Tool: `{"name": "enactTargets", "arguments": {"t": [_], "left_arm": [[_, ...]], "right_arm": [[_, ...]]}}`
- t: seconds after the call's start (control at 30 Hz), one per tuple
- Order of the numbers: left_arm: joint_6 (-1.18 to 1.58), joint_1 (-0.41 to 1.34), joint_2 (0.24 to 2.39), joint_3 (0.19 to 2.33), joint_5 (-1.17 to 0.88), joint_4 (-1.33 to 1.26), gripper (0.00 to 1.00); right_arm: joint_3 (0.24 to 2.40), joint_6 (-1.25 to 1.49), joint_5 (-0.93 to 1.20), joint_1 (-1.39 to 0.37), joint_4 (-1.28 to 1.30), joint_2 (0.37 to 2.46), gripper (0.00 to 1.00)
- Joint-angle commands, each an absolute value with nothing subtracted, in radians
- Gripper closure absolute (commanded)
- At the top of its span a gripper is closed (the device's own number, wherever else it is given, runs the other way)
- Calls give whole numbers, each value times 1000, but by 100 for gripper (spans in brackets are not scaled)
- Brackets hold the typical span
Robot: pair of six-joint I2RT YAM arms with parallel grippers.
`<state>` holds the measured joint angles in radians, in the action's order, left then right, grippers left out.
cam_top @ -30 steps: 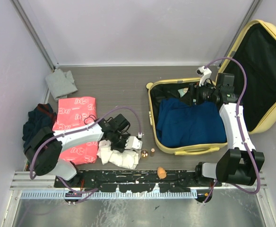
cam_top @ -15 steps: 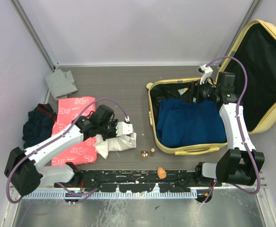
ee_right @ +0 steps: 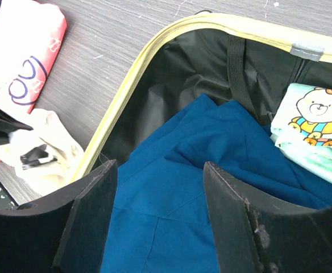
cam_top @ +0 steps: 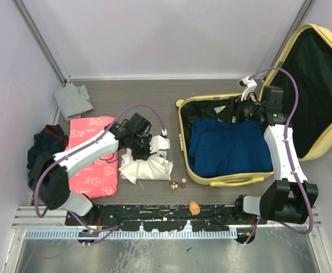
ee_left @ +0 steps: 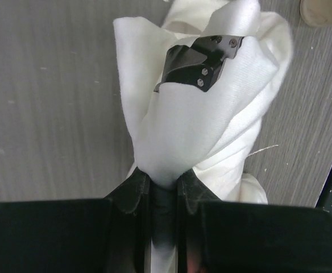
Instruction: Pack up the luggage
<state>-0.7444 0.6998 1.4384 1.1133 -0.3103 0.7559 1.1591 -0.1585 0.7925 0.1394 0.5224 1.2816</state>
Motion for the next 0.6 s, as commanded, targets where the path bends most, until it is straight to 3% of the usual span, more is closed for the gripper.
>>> {"name": "enactTargets", "arguments": {"t": [0.0, 0.2, 0.33, 0.4, 0.53, 0.57], "left_arm": [[-737, 696, 1510, 1129, -371, 796, 100], [-731, 689, 1610, 1172, -549, 905, 100], [-689, 688, 1698, 1156, -515, 893, 98], [-659, 687, 1716, 1137, -474, 857, 85], [-612, 687, 1666, 1058, -420, 702, 42], [-604, 688, 1644, 1028, -402, 653, 21]], "right_arm": [[1148, -161, 844, 134, 495, 1256, 33], [1103, -164, 839, 83, 485, 1241, 33], [1095, -149, 844, 72, 484, 1239, 32], [1078, -131, 848, 65, 481, 1226, 31], [1021, -123, 841, 35, 471, 1193, 31], [1014, -122, 838, 34, 470, 1191, 31]]}}
